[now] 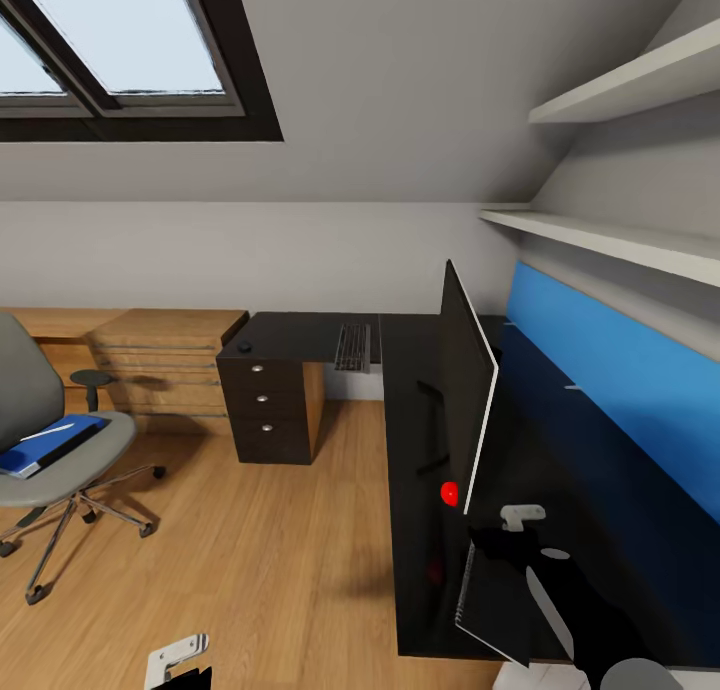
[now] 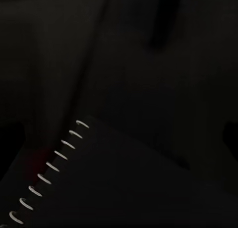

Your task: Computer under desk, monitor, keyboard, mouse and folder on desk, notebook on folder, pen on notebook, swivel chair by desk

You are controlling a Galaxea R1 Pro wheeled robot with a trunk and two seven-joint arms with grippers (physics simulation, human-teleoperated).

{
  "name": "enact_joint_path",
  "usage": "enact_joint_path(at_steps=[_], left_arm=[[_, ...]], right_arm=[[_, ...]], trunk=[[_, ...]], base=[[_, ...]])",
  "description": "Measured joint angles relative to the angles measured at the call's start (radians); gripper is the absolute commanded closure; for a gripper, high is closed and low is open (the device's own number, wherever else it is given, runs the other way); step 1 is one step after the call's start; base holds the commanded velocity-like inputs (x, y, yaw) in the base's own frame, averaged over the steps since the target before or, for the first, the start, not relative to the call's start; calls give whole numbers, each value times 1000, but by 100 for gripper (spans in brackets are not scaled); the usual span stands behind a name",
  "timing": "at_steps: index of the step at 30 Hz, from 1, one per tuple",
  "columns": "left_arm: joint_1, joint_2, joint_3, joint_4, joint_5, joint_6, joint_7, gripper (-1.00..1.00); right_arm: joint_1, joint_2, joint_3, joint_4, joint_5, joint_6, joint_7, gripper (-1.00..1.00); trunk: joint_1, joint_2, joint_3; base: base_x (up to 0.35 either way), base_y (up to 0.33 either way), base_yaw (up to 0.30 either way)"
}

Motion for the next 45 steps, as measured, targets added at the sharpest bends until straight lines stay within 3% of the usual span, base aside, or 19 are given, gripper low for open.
enact_joint_path(at_steps=[16, 45], left_arm=[[0, 0, 35, 0, -1, 0, 0, -100], [0, 0, 41, 0, -1, 0, -2, -100]], right_arm=[[0, 0, 0, 0, 0, 5, 1, -100], [0, -2, 3, 0, 1, 5, 4, -100]], trunk=[[61, -112, -50], [61, -112, -50]], base=[[0, 0, 0], [0, 0, 0]])
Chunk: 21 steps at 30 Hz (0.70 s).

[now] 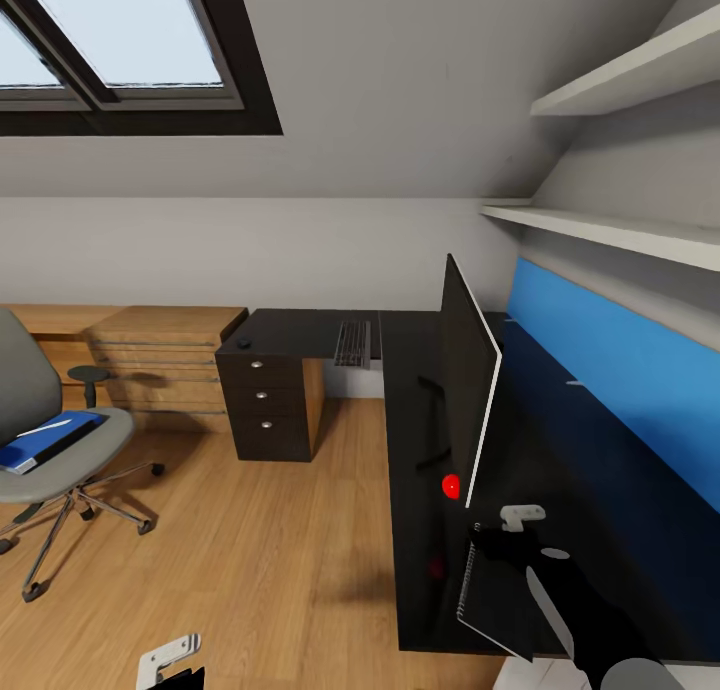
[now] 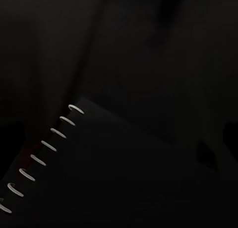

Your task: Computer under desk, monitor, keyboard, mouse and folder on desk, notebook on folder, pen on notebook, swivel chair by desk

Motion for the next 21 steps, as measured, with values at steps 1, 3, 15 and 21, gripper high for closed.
enact_joint_path(at_steps=[1, 3, 15, 21], left_arm=[[0, 0, 0, 0, 0, 0, 0, -100], [0, 0, 0, 0, 0, 0, 0, -100], [0, 0, 1, 0, 0, 0, 0, -100], [0, 0, 2, 0, 0, 0, 0, -100]], right_arm=[[0, 0, 0, 0, 0, 0, 0, -100], [0, 0, 1, 0, 0, 0, 0, -100], [0, 0, 2, 0, 1, 1, 0, -100], [0, 0, 2, 0, 1, 1, 0, -100]], trunk=[[0, 0, 0], [0, 0, 0], [0, 0, 0], [15, -28, -12]], base=[[0, 0, 0], [0, 0, 0], [0, 0, 0], [0, 0, 0]])
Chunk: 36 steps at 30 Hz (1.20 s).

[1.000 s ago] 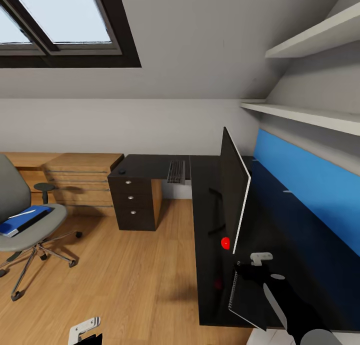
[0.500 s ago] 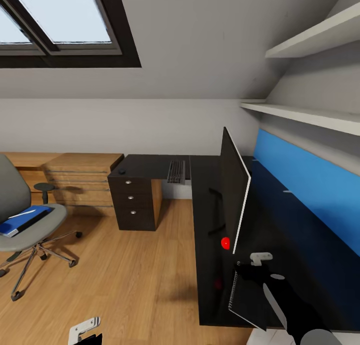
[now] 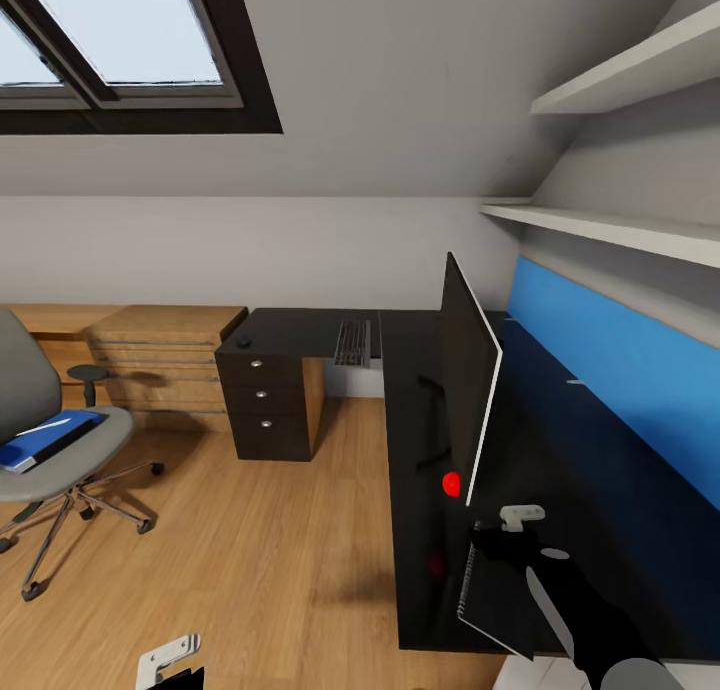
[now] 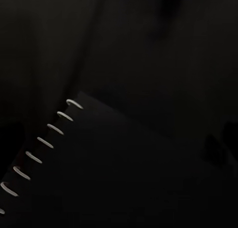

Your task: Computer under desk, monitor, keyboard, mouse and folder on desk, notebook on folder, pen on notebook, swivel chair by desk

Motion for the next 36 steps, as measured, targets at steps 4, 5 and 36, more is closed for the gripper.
enact_joint_path(at_steps=[4, 5, 36], left_arm=[[0, 0, 0, 0, 0, 0, 1, -100], [0, 0, 0, 0, 0, 0, 1, -100], [0, 5, 45, 0, -2, 1, 0, -100]], right_arm=[[-1, 0, 0, -2, 2, -3, 0, -100], [-1, 0, 0, -2, 2, -3, -1, -100], [-1, 0, 0, -2, 2, -2, -1, -100]], trunk=[[12, -21, -9], [12, -21, -9], [12, -21, -9]], base=[[0, 0, 0], [0, 0, 0], [-53, 0, 0]])
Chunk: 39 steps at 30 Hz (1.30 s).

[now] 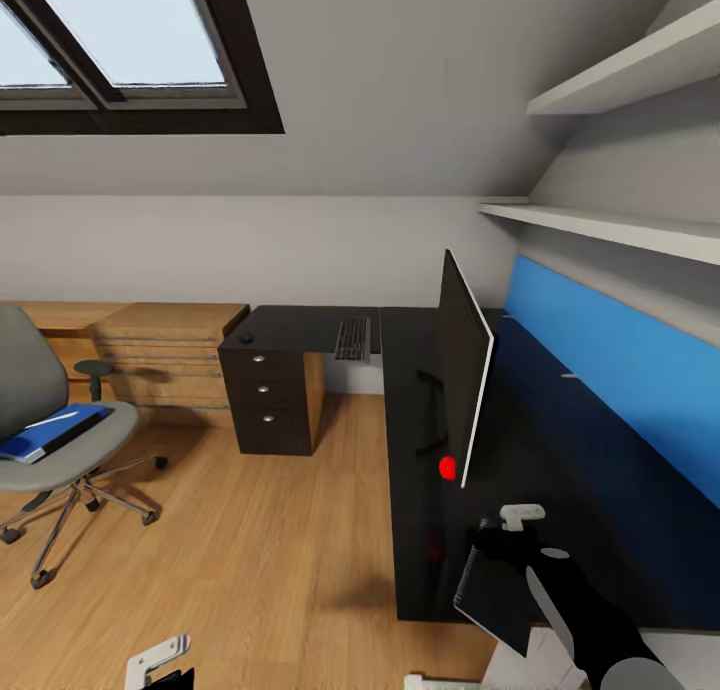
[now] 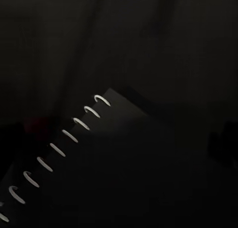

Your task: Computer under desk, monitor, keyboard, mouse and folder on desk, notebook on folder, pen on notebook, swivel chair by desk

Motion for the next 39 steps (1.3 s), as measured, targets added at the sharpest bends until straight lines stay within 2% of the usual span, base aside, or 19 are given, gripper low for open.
enact_joint_path(at_steps=[39], left_arm=[[0, 0, 3, 0, 2, 0, 0, -100]], right_arm=[[0, 0, -3, 1, 0, -3, -1, -100]], trunk=[[0, 0, 0]], base=[[-47, 0, 0]])
